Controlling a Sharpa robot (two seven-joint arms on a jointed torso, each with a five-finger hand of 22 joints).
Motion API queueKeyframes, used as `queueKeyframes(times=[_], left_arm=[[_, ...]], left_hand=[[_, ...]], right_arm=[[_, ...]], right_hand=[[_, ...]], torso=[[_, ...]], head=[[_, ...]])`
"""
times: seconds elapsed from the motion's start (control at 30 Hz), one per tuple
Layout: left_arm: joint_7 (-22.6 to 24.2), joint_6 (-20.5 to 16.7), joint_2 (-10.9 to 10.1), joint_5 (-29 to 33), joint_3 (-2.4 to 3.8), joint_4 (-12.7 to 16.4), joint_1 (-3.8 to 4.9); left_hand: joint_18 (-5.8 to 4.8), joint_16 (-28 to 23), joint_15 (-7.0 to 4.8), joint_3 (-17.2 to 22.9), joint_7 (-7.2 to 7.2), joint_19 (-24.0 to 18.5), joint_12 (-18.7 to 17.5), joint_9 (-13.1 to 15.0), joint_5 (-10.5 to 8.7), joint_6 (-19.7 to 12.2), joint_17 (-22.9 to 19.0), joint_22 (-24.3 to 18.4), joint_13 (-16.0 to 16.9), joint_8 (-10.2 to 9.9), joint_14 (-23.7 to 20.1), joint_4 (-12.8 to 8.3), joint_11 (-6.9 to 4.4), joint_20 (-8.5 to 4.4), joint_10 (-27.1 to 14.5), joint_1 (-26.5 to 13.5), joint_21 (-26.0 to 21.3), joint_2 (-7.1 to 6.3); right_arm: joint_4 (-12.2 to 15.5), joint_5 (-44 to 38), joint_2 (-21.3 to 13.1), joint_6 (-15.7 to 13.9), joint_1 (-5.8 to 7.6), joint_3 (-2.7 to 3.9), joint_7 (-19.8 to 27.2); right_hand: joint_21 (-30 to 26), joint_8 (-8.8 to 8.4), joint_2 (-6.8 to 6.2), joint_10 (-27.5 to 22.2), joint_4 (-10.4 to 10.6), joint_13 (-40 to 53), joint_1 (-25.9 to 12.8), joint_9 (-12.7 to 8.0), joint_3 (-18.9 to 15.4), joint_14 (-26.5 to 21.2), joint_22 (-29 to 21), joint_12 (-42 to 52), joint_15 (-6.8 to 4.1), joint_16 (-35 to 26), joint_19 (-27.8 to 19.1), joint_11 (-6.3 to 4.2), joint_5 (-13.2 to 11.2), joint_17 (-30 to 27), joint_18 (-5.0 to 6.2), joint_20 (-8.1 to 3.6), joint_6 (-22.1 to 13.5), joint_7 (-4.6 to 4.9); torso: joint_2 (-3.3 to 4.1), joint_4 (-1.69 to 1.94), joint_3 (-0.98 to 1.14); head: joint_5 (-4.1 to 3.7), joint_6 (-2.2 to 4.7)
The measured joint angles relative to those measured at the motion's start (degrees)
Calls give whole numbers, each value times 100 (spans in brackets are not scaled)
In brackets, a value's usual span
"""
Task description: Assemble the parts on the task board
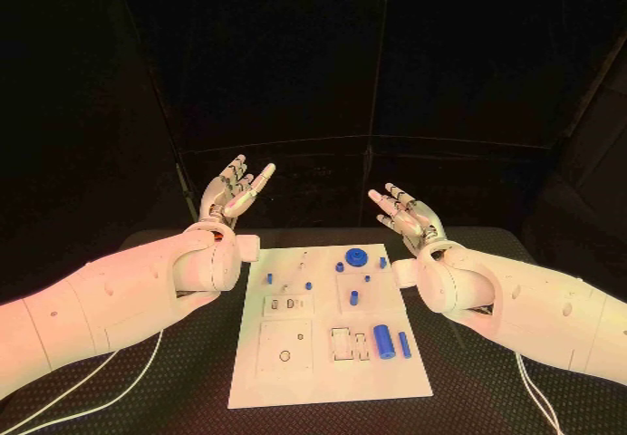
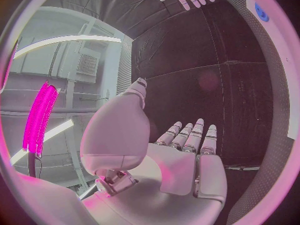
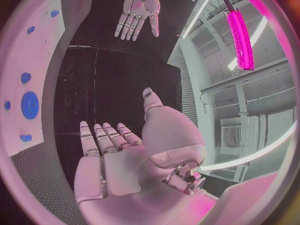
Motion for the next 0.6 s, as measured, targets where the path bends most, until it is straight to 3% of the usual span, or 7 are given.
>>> queueKeyframes(times=[0.17,0.2,0.23,0.37,0.43,0.5,0.6], left_arm=[[33,109,3,-36,-1,-4,-2],[37,122,3,-40,-2,-4,-3],[39,133,3,-43,-2,-4,-4],[46,213,-126,-62,-3,40,-4],[47,273,-214,-64,-1,70,-3],[49,328,-274,-65,-1,123,-3],[56,445,-373,-70,-1,218,-3]], left_hand=[[25,0,-10,6,0,5,0,0,4,0,1,0,0,0,30,7,7,8,7,47,0,-10],[25,22,-10,6,0,5,0,0,4,0,3,0,0,0,30,7,12,8,12,47,8,-10],[25,22,12,6,0,5,0,0,4,0,9,4,0,0,53,7,32,8,32,47,21,-10],[239,91,44,90,13,55,36,22,4,163,59,30,26,43,312,21,144,59,145,139,49,113],[341,223,112,217,27,329,120,73,-6,514,140,92,65,127,769,5,275,81,470,190,164,319],[340,373,154,306,57,766,187,133,-38,974,227,192,98,248,1289,-19,346,81,810,297,340,457],[340,763,173,376,129,2172,380,241,-42,1901,425,493,189,480,2584,-79,403,74,1743,494,925,612]], right_arm=[[-178,-384,80,567,-42,110,-266],[-194,-436,87,643,-47,120,-302],[-206,-483,92,712,-51,124,-333],[-407,-1220,44,737,112,124,-399],[-478,-1675,10,690,201,151,-427],[-504,-2007,13,665,239,149,-463],[-522,-2609,31,644,292,134,-556]], right_hand=[[178,89,23,503,-240,51,486,50,55,644,89,95,100,141,426,140,-52,62,42,19,401,15],[232,111,20,675,-306,66,586,63,76,838,116,131,112,183,560,160,-81,78,124,19,528,25],[294,143,16,875,-371,84,678,80,95,1053,145,165,115,226,707,173,-108,97,119,22,674,35],[657,351,-20,2103,-669,179,1057,187,193,2272,303,418,49,489,1554,147,-185,185,304,24,1608,100],[824,465,-33,2644,-798,206,1191,237,238,2813,367,528,-16,604,1927,101,-201,212,420,19,2136,140],[959,557,-42,3071,-910,214,1283,272,282,3251,413,603,-79,684,2230,56,-201,229,433,8,2597,182],[1158,643,-20,3647,-1082,214,1374,293,349,3876,471,657,-186,783,2662,-21,-201,243,521,-33,3215,275]], torso=[[2,0,0],[2,0,0],[2,-1,0],[20,-1,-1],[43,-2,-3],[70,-3,-3],[132,-7,-1]], head=[[1,0],[1,0],[1,0],[-15,-57],[-25,-68],[-27,-65],[-43,-49]])
